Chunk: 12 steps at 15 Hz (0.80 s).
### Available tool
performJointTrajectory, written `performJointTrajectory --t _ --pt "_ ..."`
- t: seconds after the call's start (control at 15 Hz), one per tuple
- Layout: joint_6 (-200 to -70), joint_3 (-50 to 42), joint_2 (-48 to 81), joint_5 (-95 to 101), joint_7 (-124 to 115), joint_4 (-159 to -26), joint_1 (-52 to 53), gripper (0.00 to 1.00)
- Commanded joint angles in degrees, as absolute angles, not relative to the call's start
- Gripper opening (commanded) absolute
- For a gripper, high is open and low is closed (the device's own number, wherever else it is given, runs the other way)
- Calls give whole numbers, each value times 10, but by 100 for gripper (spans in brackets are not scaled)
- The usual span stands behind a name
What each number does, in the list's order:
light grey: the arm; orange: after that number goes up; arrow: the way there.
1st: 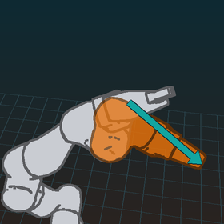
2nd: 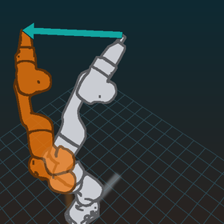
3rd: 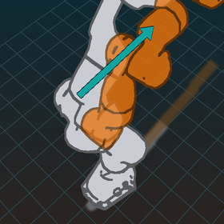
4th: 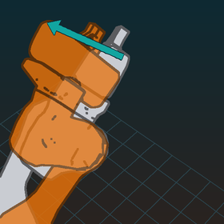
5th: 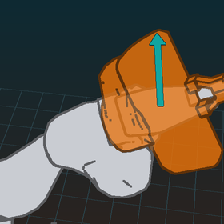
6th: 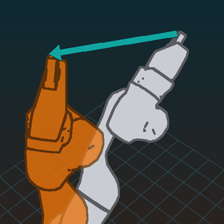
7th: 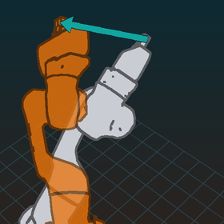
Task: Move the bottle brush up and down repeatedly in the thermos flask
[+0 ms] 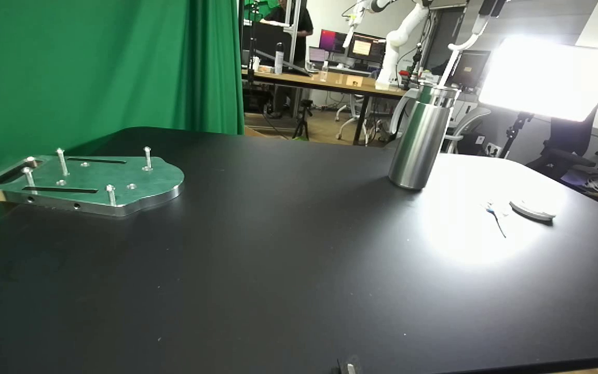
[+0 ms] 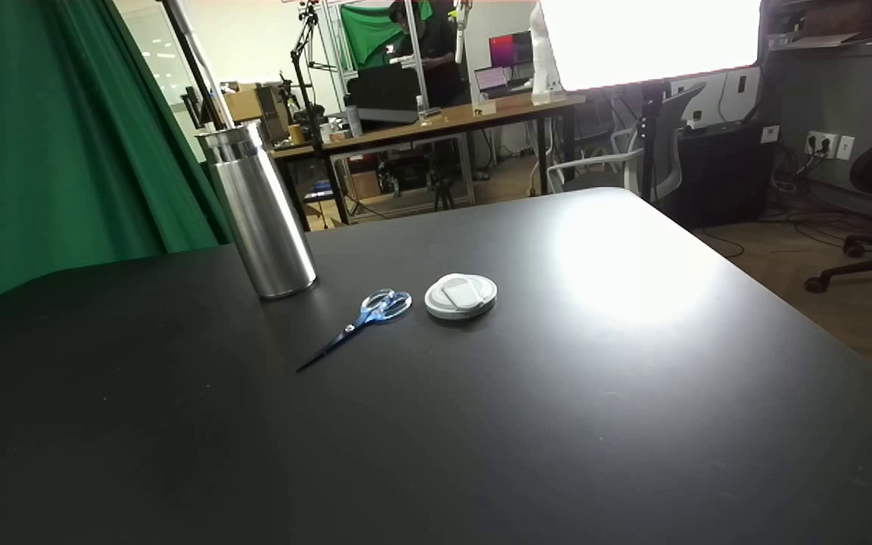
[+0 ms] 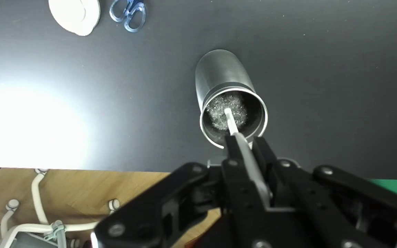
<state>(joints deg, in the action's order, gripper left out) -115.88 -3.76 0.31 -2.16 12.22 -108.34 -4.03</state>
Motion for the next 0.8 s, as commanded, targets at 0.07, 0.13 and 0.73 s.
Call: performJointTrajectory --t 0.07,0.13,0.73 --pt "-1156 -36 -1 -21 120 -1085 -38 4" --pt "-1157 -35 4 -19 120 -1083 -37 4" --pt "-1153 -24 79 -12 123 -1056 -31 4"
